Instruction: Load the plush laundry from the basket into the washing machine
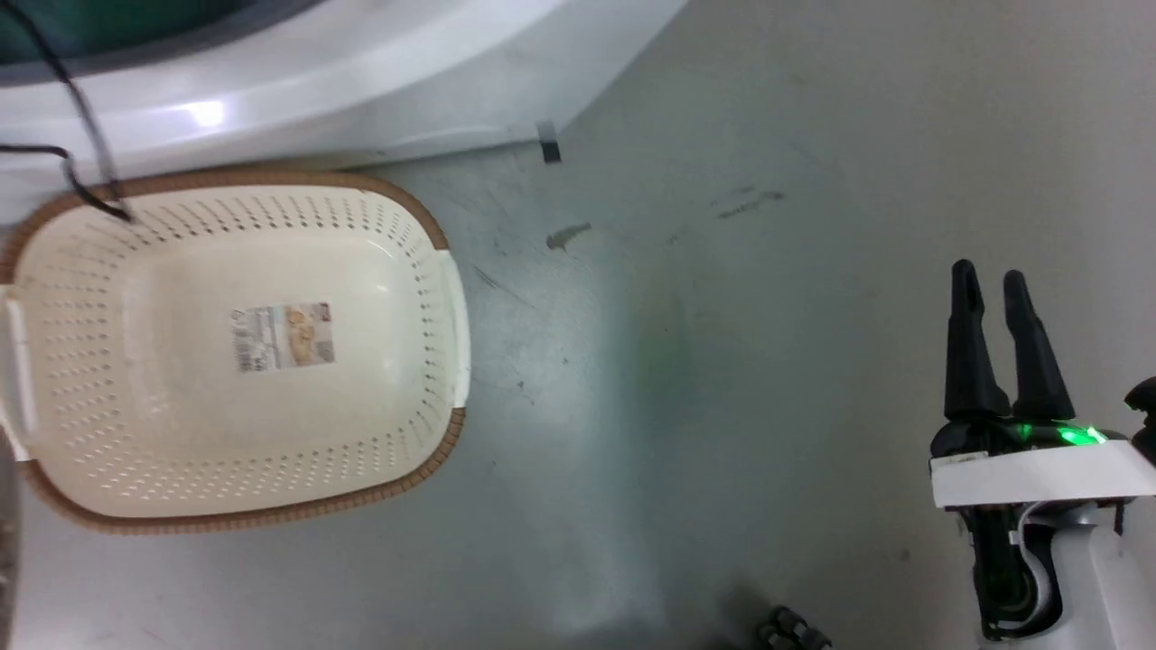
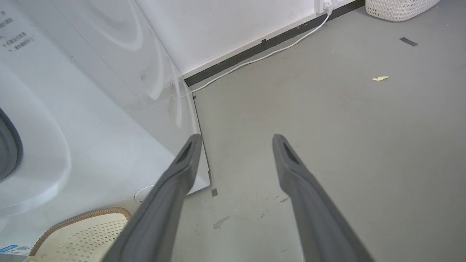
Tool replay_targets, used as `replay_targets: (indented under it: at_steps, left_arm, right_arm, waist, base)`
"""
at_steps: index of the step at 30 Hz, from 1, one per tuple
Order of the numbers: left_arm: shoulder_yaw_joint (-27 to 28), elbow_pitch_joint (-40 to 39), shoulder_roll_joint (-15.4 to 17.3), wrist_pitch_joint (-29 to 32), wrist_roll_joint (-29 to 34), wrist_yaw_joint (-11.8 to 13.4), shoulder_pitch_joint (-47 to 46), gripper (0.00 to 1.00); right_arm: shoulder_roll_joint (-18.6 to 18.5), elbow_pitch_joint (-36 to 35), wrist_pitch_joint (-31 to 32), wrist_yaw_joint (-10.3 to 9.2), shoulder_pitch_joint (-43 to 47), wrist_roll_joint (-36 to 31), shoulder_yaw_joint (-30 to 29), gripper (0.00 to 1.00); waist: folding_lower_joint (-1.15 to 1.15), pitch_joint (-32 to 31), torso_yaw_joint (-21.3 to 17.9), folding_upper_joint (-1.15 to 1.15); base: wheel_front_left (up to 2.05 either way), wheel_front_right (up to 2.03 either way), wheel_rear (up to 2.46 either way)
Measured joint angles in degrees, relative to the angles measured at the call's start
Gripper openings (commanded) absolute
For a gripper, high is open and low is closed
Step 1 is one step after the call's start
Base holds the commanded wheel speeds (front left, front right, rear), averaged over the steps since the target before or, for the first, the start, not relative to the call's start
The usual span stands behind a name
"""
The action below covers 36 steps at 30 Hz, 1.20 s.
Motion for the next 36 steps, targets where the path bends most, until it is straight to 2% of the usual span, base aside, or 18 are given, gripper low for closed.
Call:
replay_targets:
  at_steps: [5, 9, 11, 15, 21, 26, 30, 36]
  left_arm:
    - [0.6, 1.0, -3.8, -8.5, -5.0, -1.9, 5.6, 1.00]
    - [-1.6, 1.2, -8.0, -13.9, -7.5, -2.8, 13.8, 1.00]
    - [-2.7, 0.3, -8.9, -15.2, -8.3, -2.8, 18.0, 1.00]
    - [-3.4, -4.5, -9.6, -16.2, -11.0, -2.8, 27.8, 1.00]
    - [-2.2, -18.7, -10.0, -16.3, -13.2, -2.6, 45.1, 1.00]
    - [2.7, -30.6, -11.3, -16.3, -16.4, 0.6, 60.4, 1.00]
    - [4.8, -38.5, -12.3, -16.3, -16.4, 2.9, 71.5, 1.00]
    - [6.0, -44.6, -12.4, -16.3, -13.4, 5.5, 81.2, 1.00]
  right_arm:
    - [0.0, -0.3, 0.0, 0.01, 0.6, -2.5, -2.7, 1.00]
    - [0.0, -0.3, 0.0, 0.00, 3.7, -6.0, -4.1, 1.00]
    - [0.0, -0.4, 0.0, 0.00, 5.2, -7.6, -4.6, 1.00]
    - [0.0, -0.5, 0.0, 0.00, 8.3, -9.8, -5.6, 1.00]
    - [0.0, -0.4, 0.0, 0.00, 13.0, -11.8, -5.7, 1.00]
    - [0.0, -0.3, 0.0, 0.00, 16.5, -12.3, -4.9, 1.00]
    - [0.0, -0.1, 0.0, 0.00, 19.5, -12.3, -3.8, 1.00]
    - [0.0, 0.0, 0.0, 0.00, 22.2, -13.1, -1.0, 1.00]
  waist:
    - [0.00, -4.0, 1.7, 0.00]
    - [-0.01, -8.9, 3.9, 0.00]
    - [-0.02, -11.8, 5.0, 0.00]
    - [-0.02, -18.2, 7.3, 0.00]
    - [-0.03, -27.8, 10.9, 0.00]
    - [-0.03, -34.9, 13.8, 0.00]
    - [-0.04, -39.5, 15.9, 0.00]
    - [-0.01, -43.1, 19.3, 0.00]
  base:
    - [0.00, 0.00, 0.00]
    - [0.00, 0.00, 0.00]
    - [0.00, 0.00, 0.00]
    - [0.00, 0.00, 0.00]
    - [0.00, 0.00, 0.00]
    - [0.00, 0.00, 0.00]
    - [0.00, 0.00, 0.00]
    - [0.00, 0.00, 0.00]
